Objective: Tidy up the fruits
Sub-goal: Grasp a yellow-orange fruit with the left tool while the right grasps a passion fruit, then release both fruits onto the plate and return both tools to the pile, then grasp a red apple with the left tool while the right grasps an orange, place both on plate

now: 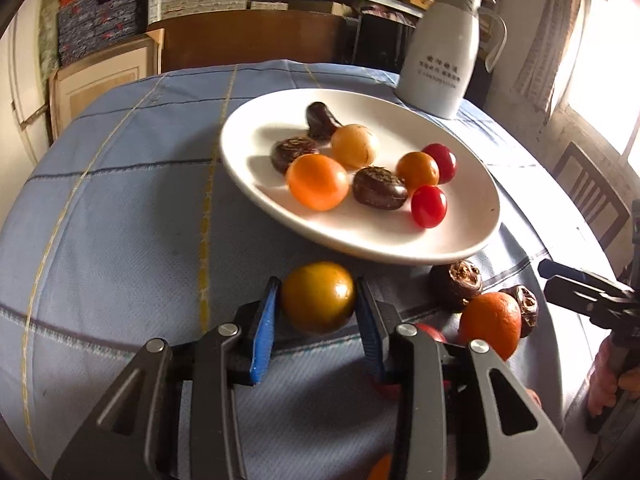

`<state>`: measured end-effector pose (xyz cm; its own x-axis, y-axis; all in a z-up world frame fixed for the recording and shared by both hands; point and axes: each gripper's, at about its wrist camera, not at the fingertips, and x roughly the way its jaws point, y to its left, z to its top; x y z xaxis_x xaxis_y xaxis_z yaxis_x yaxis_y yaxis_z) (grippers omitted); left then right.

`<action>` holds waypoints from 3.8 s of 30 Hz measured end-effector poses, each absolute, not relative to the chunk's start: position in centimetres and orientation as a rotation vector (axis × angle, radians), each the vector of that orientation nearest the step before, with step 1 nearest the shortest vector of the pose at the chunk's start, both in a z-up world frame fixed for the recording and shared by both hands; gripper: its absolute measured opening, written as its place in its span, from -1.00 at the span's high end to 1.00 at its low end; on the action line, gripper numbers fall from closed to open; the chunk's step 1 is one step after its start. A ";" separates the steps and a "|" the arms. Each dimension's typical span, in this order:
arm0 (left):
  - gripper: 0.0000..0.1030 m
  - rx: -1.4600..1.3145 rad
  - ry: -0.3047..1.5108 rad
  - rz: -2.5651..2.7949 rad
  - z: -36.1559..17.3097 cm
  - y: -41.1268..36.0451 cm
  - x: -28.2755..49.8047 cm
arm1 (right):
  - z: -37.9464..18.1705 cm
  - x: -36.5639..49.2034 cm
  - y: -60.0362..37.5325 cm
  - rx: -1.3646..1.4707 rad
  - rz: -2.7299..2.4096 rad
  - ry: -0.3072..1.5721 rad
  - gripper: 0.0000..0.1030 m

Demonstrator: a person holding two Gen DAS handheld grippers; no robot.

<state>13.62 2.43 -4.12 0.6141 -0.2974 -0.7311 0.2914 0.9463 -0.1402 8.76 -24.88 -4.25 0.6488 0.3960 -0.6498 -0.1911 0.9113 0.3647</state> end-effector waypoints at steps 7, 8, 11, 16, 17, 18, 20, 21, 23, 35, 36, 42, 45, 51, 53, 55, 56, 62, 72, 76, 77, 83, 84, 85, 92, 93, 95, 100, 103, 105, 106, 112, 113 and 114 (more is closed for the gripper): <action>0.29 -0.055 0.850 -0.325 -4.2 3.6 13.1 | -4.7 8.3 -22.7 0.158 0.372 0.844 -0.13; 0.29 -0.051 0.854 -0.327 -4.3 3.5 13.2 | -4.9 8.4 -22.4 0.144 0.368 0.861 -0.13; 0.29 -0.041 0.857 -0.329 -4.3 3.3 13.2 | -5.1 8.6 -21.4 0.080 0.358 0.880 -0.13; 0.29 -0.040 0.861 -0.329 -4.4 3.3 13.2 | -5.2 8.2 -19.3 -0.036 0.369 0.875 0.19; 0.29 -0.039 0.859 -0.328 -4.4 3.3 13.2 | -5.1 8.2 -19.5 -0.022 0.374 0.875 0.19; 0.29 -0.038 0.851 -0.326 -4.3 3.3 13.1 | -5.1 8.2 -19.8 -0.004 0.379 0.874 0.20; 0.29 -0.037 0.827 -0.318 -3.9 3.3 12.7 | -5.0 8.3 -20.6 0.038 0.376 0.865 0.20; 0.29 -0.034 0.814 -0.311 -3.7 3.4 12.4 | -4.9 8.3 -20.9 0.062 0.377 0.859 0.20; 0.29 -0.039 0.782 -0.298 -3.1 3.5 11.8 | -4.6 8.3 -21.9 0.118 0.380 0.840 0.20; 0.29 -0.019 0.683 -0.297 2.6 1.0 15.2 | 0.8 12.4 -24.6 0.263 0.384 0.712 0.20; 0.29 -0.017 0.685 -0.296 2.8 0.7 15.9 | 1.4 13.6 -24.4 0.254 0.381 0.710 0.20; 0.29 -0.033 0.735 -0.310 1.5 -1.0 21.0 | 1.5 20.4 -23.2 0.260 0.359 0.741 0.20; 0.29 -0.017 0.771 -0.339 0.0 -2.2 22.6 | 0.1 23.8 -22.5 0.260 0.330 0.776 0.20; -0.13 -0.066 0.765 -0.349 -0.1 -1.1 22.2 | -1.3 23.9 -22.5 0.255 0.312 0.780 0.10; -0.17 -0.079 0.752 -0.351 0.4 -0.5 21.3 | -0.5 22.7 -22.9 0.268 0.320 0.748 0.05; -0.22 -0.071 0.738 -0.349 0.8 -0.2 20.4 | 0.1 21.4 -23.1 0.262 0.321 0.714 -0.07; -0.27 -0.060 0.726 -0.344 1.0 -0.1 19.8 | 0.3 20.7 -23.1 0.256 0.316 0.698 -0.11; -0.51 -0.063 0.734 -0.291 -0.3 1.4 16.7 | -1.0 16.0 -24.1 0.285 0.316 0.695 -0.25; -0.70 -0.141 0.754 -0.241 -2.4 4.7 9.4 | -2.6 10.0 -24.6 0.328 0.331 0.715 -0.40; -0.72 -0.130 0.764 -0.270 -2.6 3.8 8.8 | -3.1 9.1 -23.4 0.284 0.354 0.742 -0.43; -0.74 -0.121 0.761 -0.280 -2.6 3.5 8.7 | -3.1 8.9 -23.3 0.278 0.354 0.740 -0.45; -0.81 -0.097 0.777 -0.313 -2.7 2.2 9.2 | -3.6 9.2 -23.8 0.311 0.349 0.767 -0.51; -0.81 -0.092 0.784 -0.315 -2.9 2.0 9.3 | -3.7 9.2 -23.7 0.309 0.350 0.772 -0.51; -0.81 -0.085 0.795 -0.319 -3.0 1.7 9.5 | -3.7 9.2 -23.5 0.304 0.351 0.774 -0.51; -0.90 -0.043 0.871 -0.302 -4.3 1.1 10.9 | -3.9 9.2 -23.3 0.293 0.355 0.782 -0.52; -0.90 -0.030 0.843 -0.277 -3.9 1.5 10.7 | -3.9 9.2 -23.3 0.296 0.354 0.783 -0.52; -0.90 -0.040 0.804 -0.225 -3.4 2.7 10.5 | -4.0 9.2 -23.4 0.300 0.354 0.786 -0.52; -0.87 -0.124 0.794 -0.244 -3.1 4.1 10.4 | -4.0 9.2 -23.3 0.298 0.367 0.788 -0.52; -0.88 -0.034 0.802 -0.263 -3.3 2.2 10.3 | -4.1 9.2 -22.8 0.286 0.388 0.798 -0.52; -0.84 -0.002 0.829 -0.302 -3.7 1.3 10.6 | -4.2 9.2 -22.4 0.271 0.400 0.806 -0.52; -0.71 0.002 0.836 -0.323 -3.8 0.9 10.7 | -4.2 9.1 -22.3 0.267 0.403 0.807 -0.52; -0.35 -0.016 0.882 -0.440 -4.4 -0.3 11.4 | -4.3 9.1 -22.3 0.276 0.408 0.818 -0.52; -0.29 -0.032 0.897 -0.464 -4.6 -0.4 11.6 | -4.4 9.1 -22.3 0.277 0.410 0.820 -0.52; -0.28 -0.037 0.905 -0.479 -4.8 -0.6 11.8 | -4.4 9.1 -22.3 0.277 0.412 0.821 -0.52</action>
<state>11.78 -0.56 -4.78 0.5200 -0.4148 -0.7466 0.3838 0.8944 -0.2296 9.14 -22.32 -4.40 0.6094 0.4566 -0.6482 -0.2460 0.8861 0.3929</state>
